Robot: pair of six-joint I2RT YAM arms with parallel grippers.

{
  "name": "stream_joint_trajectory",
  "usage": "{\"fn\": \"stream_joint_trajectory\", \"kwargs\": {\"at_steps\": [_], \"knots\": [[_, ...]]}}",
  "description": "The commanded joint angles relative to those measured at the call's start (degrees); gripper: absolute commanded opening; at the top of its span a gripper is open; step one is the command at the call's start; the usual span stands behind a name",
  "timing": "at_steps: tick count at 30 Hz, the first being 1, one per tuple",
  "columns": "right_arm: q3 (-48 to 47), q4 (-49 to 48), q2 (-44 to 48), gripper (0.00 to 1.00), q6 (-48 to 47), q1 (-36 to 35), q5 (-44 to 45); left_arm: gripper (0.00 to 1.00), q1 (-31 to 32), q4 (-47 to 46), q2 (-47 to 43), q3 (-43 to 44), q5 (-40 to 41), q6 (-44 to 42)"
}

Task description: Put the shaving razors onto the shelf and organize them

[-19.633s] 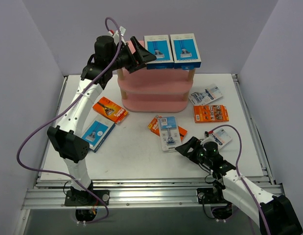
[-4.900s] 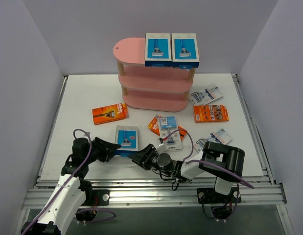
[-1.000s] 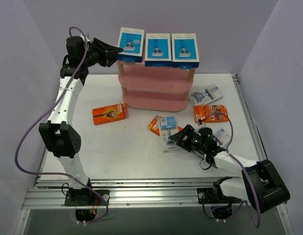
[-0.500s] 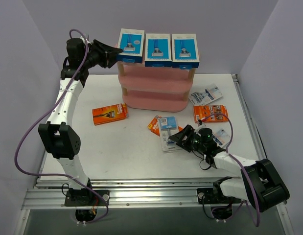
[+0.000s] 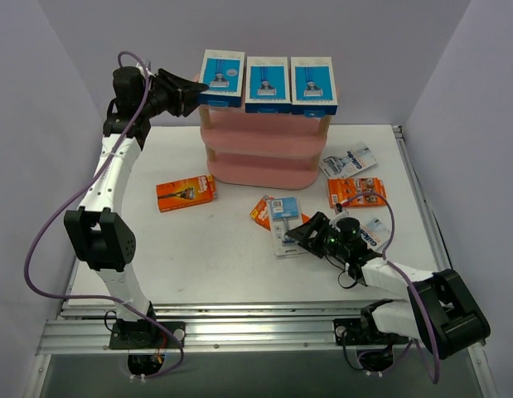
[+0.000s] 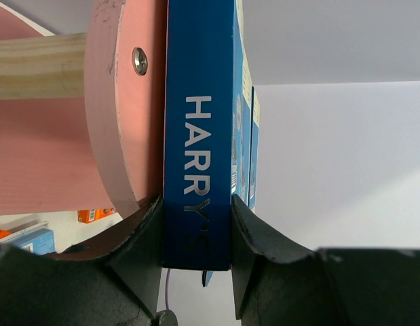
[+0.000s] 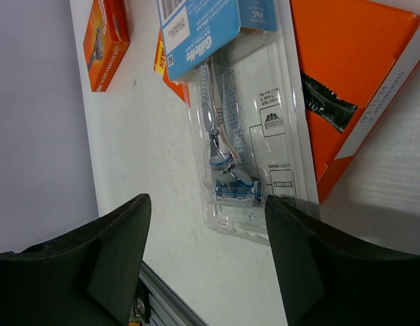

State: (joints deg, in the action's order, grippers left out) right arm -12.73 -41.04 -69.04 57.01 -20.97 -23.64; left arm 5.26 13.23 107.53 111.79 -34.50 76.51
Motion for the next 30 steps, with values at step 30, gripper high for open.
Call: {"fn": "stream_joint_trajectory", "kwargs": {"at_steps": [30], "knots": [[1.57, -3.17, -0.75, 0.64, 0.29, 0.58, -0.97, 0.38, 1.07, -6.91, -4.69, -3.42, -1.27, 3.12]]}}
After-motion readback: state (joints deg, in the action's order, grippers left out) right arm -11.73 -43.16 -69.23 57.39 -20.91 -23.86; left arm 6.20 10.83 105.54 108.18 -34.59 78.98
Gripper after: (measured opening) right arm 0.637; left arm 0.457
